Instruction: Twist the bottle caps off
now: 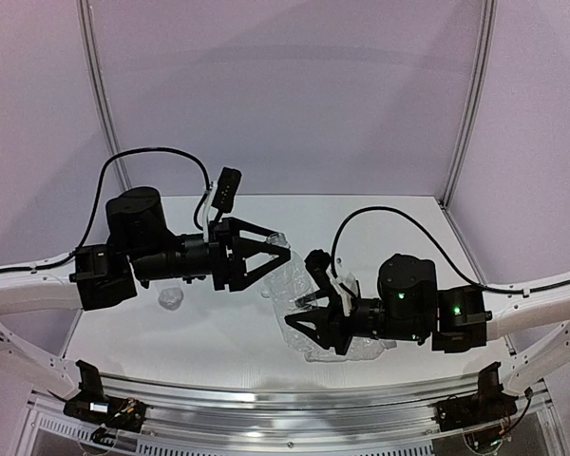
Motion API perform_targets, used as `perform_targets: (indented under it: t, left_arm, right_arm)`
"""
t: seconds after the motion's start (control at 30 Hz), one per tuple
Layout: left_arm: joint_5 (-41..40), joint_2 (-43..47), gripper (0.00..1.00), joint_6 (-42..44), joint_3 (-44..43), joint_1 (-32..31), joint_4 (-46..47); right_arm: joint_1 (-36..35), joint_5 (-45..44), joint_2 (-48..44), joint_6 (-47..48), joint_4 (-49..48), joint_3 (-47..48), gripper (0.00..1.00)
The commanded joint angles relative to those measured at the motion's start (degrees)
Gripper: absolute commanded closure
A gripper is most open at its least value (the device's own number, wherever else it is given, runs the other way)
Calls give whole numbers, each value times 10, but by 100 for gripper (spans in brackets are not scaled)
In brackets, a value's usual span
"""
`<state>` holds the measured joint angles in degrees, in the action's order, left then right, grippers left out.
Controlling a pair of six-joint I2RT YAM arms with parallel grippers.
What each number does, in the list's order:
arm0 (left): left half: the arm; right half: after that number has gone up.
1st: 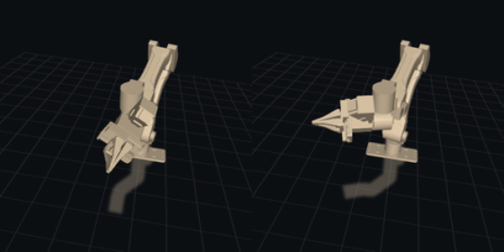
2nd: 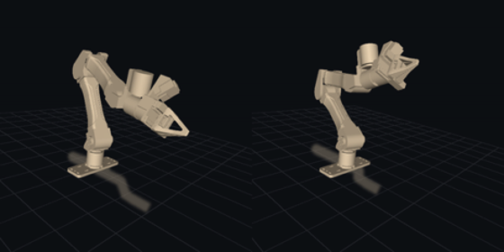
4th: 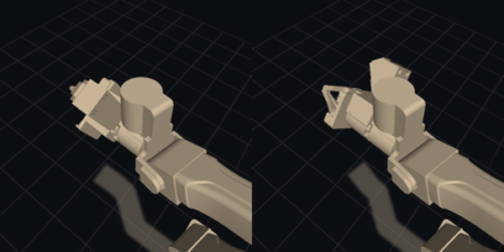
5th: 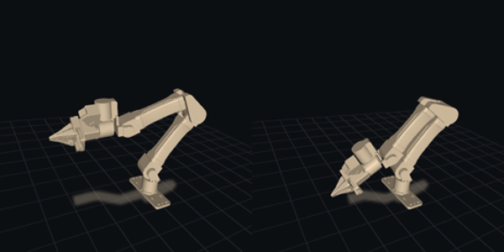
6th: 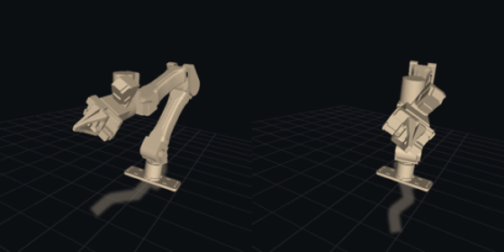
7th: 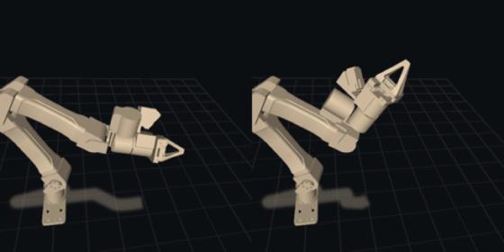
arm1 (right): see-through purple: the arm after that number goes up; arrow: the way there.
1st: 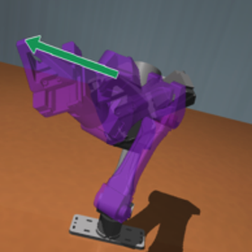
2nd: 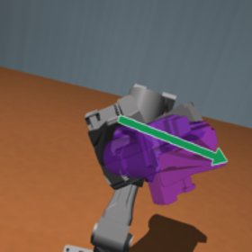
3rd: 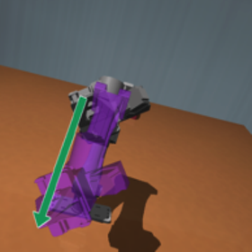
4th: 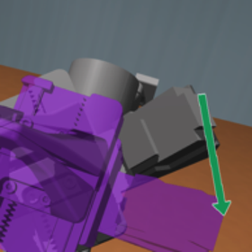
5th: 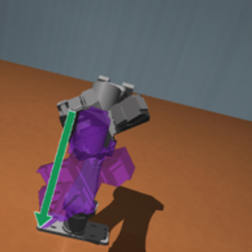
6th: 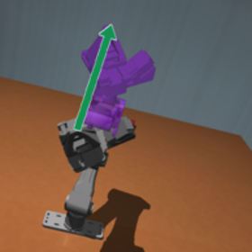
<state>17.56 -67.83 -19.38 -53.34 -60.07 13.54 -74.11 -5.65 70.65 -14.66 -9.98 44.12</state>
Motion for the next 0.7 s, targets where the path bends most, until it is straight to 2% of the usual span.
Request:
perform_targets:
  t: [0.0, 0.13, 0.27, 0.37, 0.43, 0.53, 0.67]
  left_arm:
    - [-13, -3, 38, 15, -18, -7, -22]
    - [-10, -8, 49, 17, -26, -9, -29]
    - [-18, -16, 73, 18, -31, -10, -33]
    - [-19, -18, 81, 19, -33, -11, -36]
    - [-22, -19, 82, 20, -33, -10, -37]
    - [-45, -14, 83, 30, -34, -10, -54]
    - [-90, 8, 83, 44, -24, -7, -72]
  right_arm:
    - [4, 10, -1, 1, -8, 11, 60]
    - [5, 10, -1, 1, -8, 12, 60]
    - [4, 7, -1, 0, -9, 11, 60]
    - [4, 4, -2, 0, -8, 11, 59]
    - [4, -3, -4, 0, -6, 11, 49]
    - [4, -25, -9, -5, 2, 12, 20]
    - [4, -55, -19, -10, 9, 9, 3]
